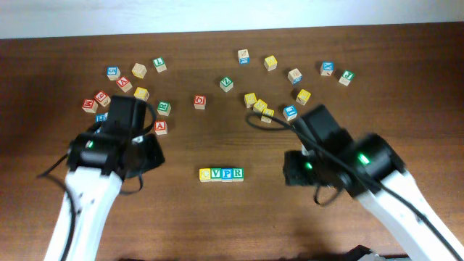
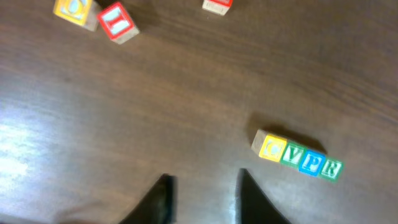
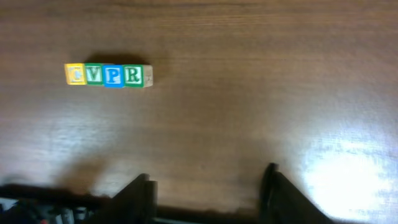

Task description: Spell out CVPR

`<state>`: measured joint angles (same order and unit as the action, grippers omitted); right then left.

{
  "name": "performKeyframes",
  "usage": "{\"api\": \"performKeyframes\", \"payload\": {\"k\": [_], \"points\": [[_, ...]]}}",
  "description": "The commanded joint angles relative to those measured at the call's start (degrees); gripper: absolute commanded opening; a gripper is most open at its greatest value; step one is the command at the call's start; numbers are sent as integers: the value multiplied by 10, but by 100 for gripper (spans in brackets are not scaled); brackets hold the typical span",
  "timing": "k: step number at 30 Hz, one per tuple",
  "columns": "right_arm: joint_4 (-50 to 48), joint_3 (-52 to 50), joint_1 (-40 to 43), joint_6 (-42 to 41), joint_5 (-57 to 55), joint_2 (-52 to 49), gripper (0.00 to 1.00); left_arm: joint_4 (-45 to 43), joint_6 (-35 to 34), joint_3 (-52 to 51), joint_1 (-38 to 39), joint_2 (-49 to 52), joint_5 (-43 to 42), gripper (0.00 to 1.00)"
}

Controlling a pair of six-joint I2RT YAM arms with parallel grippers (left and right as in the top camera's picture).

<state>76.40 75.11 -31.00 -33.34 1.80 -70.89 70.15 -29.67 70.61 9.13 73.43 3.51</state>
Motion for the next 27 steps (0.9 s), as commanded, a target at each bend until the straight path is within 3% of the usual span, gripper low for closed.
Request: {"api": "performKeyframes", "payload": {"k": [1,21,23,27], "points": [[10,-8,-34,-34,-56,52,98,25,0,6,-2,-36,8,99],[35,-11,-37,-27,-74,42,98,28,0,6,-2,-37,8,99],[2,-19,-17,-19,-116,54,98,28,0,6,-2,-37,8,99],[-190,-130,82,96,-43,134,98,28,0,6,-2,-37,8,99]]}}
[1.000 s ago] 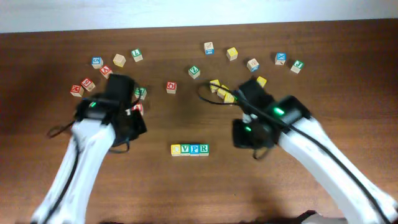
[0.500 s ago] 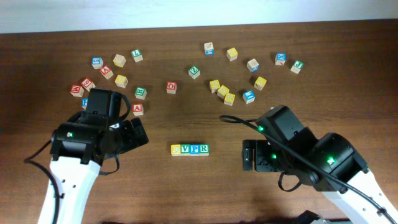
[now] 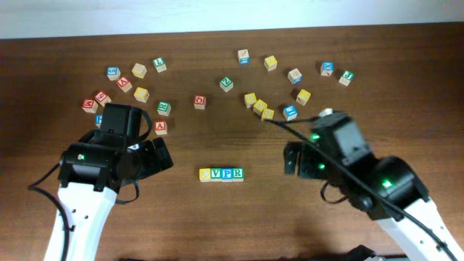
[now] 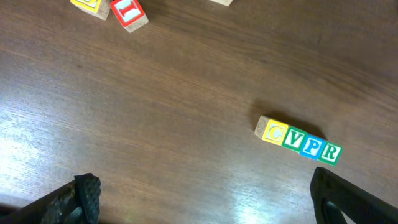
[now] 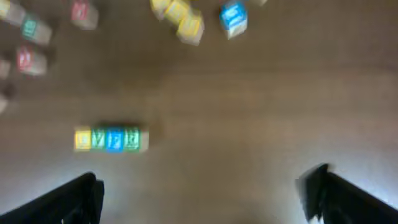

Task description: Spell out CVPR

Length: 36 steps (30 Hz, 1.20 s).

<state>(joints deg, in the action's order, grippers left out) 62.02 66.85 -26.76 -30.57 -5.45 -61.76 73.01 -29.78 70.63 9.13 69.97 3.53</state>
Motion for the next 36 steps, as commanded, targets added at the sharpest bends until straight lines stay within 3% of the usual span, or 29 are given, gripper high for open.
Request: {"api": "performKeyframes", "payload": {"k": [1,7,10,18,24,36], "points": [[-100,-92,69,84,43,76,98,0,1,6,-2,-2,8,99],[-269,-281,174,170,61,276,98,0,1,6,-2,-2,8,99],[-329,-365,224,171,78,377,98,0,1,6,-2,-2,8,99],[-517,-588,242,198,73,570,98,0,1,6,-2,-2,8,99],[-613,-665,243,198,43,616,98,0,1,6,-2,-2,8,99],[-575,-665,264,198,24,616,98,0,1,6,-2,-2,8,99]]}}
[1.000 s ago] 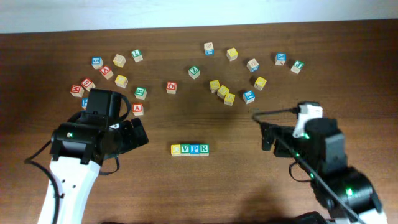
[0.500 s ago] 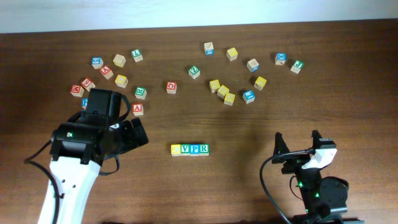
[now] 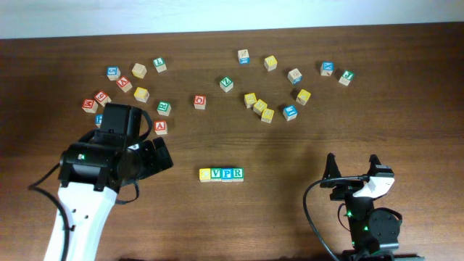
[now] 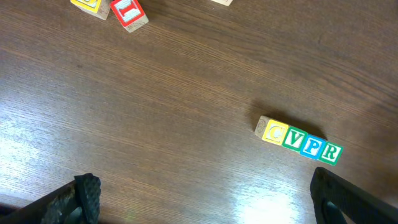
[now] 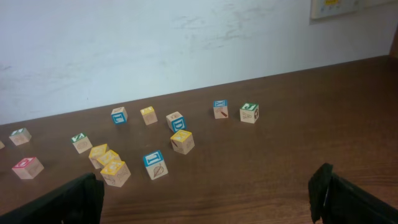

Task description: Spell out CVPR

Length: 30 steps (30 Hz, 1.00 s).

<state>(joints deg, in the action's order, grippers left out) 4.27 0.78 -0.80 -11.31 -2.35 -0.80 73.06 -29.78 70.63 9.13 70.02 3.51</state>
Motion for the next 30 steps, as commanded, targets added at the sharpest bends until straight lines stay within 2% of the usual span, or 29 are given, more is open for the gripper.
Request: {"api": "performKeyframes", "payload": {"k": [1,3,6,30], "points": [[3,-5,5,8,-10,6,98,-1,1,6,-2,-2,8,99],[4,-5,4,80,4,6,98,-1,1,6,-2,-2,8,99],[4,-5,4,126,2,6,98,-1,1,6,-2,-2,8,99],[3,-5,4,117,4,6,98,-1,1,6,-2,-2,8,99]]}}
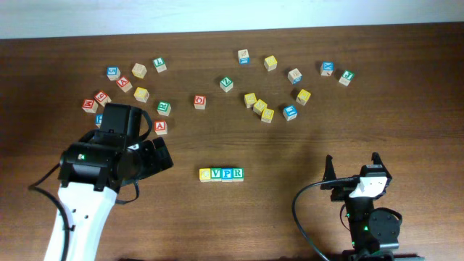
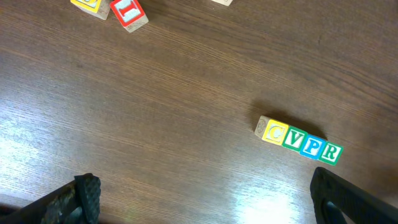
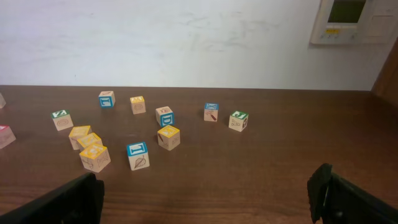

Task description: Spell out CVPR

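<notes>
Four letter blocks stand in a touching row [image 1: 221,174] at the table's front middle: yellow C [image 2: 272,131], green V [image 2: 291,137], blue P [image 2: 311,146], green R [image 2: 332,152]. My left gripper [image 1: 161,154] hovers left of the row, wide open and empty, its fingers [image 2: 84,196] at the wrist view's bottom corners. My right gripper [image 1: 351,167] sits pulled back at the front right, wide open and empty, facing the far wall; its fingers [image 3: 81,199] frame bare table.
Loose letter blocks are scattered along the back: a cluster at the left around a red block [image 1: 160,127], one near the middle [image 1: 199,102], and a group at the right around a blue block [image 1: 290,112], seen from the right wrist as well [image 3: 137,155].
The right arm shifted slightly at its pulled-back spot, and its wrist view now looks more level at the wall. The left arm and the block row are unchanged.
The CVPR row stood complete from the oldest moment, with both arms near it and the left jaws narrow. Then both grippers were wide open. The right arm then stood pulled back at the front right, where it stays; the left arm holds still.
</notes>
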`<state>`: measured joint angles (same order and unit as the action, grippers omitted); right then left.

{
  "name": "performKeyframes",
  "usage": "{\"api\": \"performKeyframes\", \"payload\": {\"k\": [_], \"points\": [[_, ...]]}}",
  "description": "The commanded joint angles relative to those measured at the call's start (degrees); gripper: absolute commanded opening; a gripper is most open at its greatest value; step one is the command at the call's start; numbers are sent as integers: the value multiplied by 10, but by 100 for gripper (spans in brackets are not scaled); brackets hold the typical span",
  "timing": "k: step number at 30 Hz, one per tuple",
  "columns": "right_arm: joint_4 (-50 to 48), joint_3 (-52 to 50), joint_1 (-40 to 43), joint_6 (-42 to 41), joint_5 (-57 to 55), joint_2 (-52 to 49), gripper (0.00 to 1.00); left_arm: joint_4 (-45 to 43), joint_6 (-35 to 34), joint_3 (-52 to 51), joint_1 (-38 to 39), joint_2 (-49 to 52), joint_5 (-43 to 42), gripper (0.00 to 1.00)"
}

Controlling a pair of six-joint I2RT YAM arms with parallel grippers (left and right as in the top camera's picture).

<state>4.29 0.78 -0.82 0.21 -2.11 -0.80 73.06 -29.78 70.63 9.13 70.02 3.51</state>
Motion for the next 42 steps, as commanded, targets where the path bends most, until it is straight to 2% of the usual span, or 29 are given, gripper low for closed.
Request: {"api": "performKeyframes", "payload": {"k": [1,7,9,10,11,15,19,22,27,29,33,40,42], "points": [[2,-5,5,2,1,6,98,-1,1,6,-2,-2,8,99],[2,-5,5,2,2,6,98,-1,1,5,-2,-2,24,99],[2,-5,5,2,1,6,98,-35,47,3,-2,-8,23,99],[2,-5,5,2,1,6,98,-67,107,-12,-2,-23,17,99],[2,-5,5,2,2,6,98,-83,124,-29,-2,-38,17,99],[2,-5,5,2,1,6,98,-167,163,-149,-12,-136,-20,99],[2,-5,5,2,1,6,98,-293,230,-327,-62,-331,-89,99],[2,-5,5,2,1,6,98,-322,231,-407,-82,-455,-87,99],[2,-5,5,2,1,6,98,-351,233,-489,-92,-582,-80,99],[2,-5,5,2,1,6,98,-397,239,-519,-101,-631,-81,99],[2,-5,5,2,1,6,98,-452,239,-562,-108,-679,-75,99],[2,-5,5,2,1,6,98,-680,239,-689,-108,-697,-57,99],[2,-5,5,2,2,6,98,-685,241,-701,-108,-697,-54,99]]}}
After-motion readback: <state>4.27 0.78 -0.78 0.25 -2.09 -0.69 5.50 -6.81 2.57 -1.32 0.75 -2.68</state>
